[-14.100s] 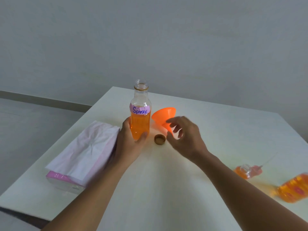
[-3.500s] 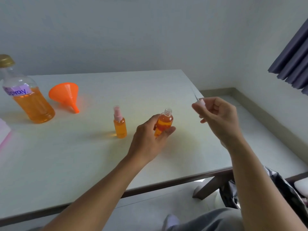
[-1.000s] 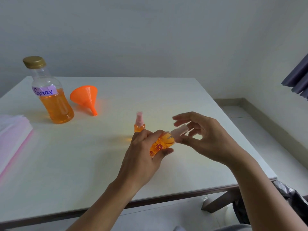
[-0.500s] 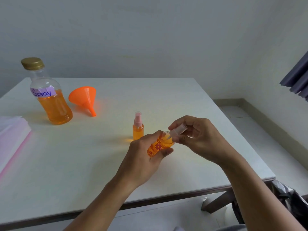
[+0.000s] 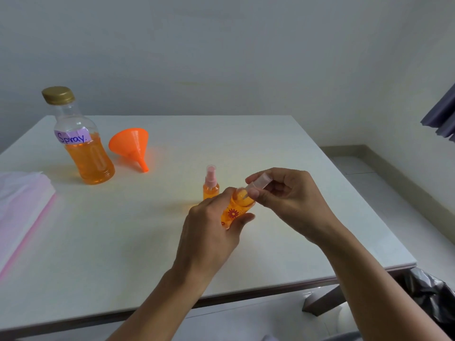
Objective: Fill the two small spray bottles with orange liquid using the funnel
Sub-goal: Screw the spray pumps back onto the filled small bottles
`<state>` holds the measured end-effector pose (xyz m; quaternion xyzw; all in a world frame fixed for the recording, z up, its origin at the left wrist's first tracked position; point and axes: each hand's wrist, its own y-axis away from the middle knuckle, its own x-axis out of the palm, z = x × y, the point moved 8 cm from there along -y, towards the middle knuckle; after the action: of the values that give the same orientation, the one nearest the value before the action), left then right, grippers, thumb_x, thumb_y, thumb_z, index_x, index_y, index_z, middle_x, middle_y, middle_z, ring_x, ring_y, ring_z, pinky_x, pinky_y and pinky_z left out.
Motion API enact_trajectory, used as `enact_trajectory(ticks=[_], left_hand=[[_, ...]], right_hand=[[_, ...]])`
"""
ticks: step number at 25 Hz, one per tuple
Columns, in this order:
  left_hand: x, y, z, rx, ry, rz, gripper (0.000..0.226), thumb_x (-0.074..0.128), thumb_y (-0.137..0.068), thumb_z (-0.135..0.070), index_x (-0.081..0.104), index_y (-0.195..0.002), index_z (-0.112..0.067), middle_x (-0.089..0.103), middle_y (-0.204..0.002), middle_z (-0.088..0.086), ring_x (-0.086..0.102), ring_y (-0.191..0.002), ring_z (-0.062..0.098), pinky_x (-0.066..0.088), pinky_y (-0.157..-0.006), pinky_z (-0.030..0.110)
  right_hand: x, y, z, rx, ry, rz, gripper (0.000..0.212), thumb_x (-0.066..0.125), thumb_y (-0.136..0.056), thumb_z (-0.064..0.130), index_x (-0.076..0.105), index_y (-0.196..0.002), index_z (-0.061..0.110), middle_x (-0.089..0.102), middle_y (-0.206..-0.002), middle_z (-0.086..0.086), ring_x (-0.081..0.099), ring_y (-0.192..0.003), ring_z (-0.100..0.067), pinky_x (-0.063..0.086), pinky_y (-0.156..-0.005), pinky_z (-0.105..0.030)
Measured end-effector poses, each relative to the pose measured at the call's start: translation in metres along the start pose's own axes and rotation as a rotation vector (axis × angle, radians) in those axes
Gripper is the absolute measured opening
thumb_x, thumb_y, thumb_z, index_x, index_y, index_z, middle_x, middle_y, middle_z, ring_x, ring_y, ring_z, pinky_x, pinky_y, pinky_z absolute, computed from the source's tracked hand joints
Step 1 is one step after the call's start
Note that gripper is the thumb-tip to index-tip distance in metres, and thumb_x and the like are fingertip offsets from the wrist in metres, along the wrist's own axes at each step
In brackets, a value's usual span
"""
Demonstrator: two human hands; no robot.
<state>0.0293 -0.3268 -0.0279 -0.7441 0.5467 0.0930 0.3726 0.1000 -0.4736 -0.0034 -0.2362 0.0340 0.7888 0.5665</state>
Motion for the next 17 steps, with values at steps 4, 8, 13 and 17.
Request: enact_trajectory(ticks=[4,8,13,17], left_hand=[[0.008,0.003,0.002,-0.048,0.033,0.046,0.046,0.075,-0.076,-0.05,0.062,-0.118,-0.036,0.061,-0.091,-0.02,0.061,-0.077,-0.007,0.041,-0.068,-0.004],[0.014,0.002,0.002,-0.048,0.021,0.074,0.044,0.075,-0.077,-0.05,0.06,-0.117,-0.038,0.059,-0.089,-0.024,0.061,-0.078,-0.006,0.043,-0.066,-0.002],[0.013,0.0,0.004,-0.076,0.033,0.093,0.04,0.078,-0.075,-0.043,0.054,-0.108,-0.046,0.053,-0.088,-0.032,0.059,-0.077,-0.01,0.038,-0.065,-0.007],[0.014,-0.001,0.015,-0.164,0.196,0.132,0.045,0.077,-0.072,-0.051,0.061,-0.112,-0.038,0.067,-0.097,-0.022,0.066,-0.089,-0.003,0.048,-0.076,0.005]], right_hand=[[-0.013,0.006,-0.002,0.057,-0.09,-0.038,0.045,0.078,-0.073,0.043,0.075,-0.109,0.016,0.078,-0.094,-0.002,0.073,-0.074,-0.018,0.059,-0.062,-0.027],[-0.015,0.008,0.0,0.061,0.005,-0.079,0.019,0.08,-0.083,0.028,0.077,-0.085,0.01,0.078,-0.082,0.004,0.067,-0.057,-0.013,0.057,-0.057,-0.025],[-0.021,0.008,0.004,0.04,-0.131,-0.051,0.022,0.071,-0.092,0.028,0.078,-0.09,0.007,0.078,-0.081,-0.01,0.073,-0.073,-0.031,0.062,-0.066,-0.038],[-0.053,0.006,-0.02,0.135,-0.417,-0.188,0.036,0.072,-0.084,0.031,0.075,-0.108,0.004,0.073,-0.089,-0.006,0.065,-0.078,-0.02,0.051,-0.071,-0.03]])
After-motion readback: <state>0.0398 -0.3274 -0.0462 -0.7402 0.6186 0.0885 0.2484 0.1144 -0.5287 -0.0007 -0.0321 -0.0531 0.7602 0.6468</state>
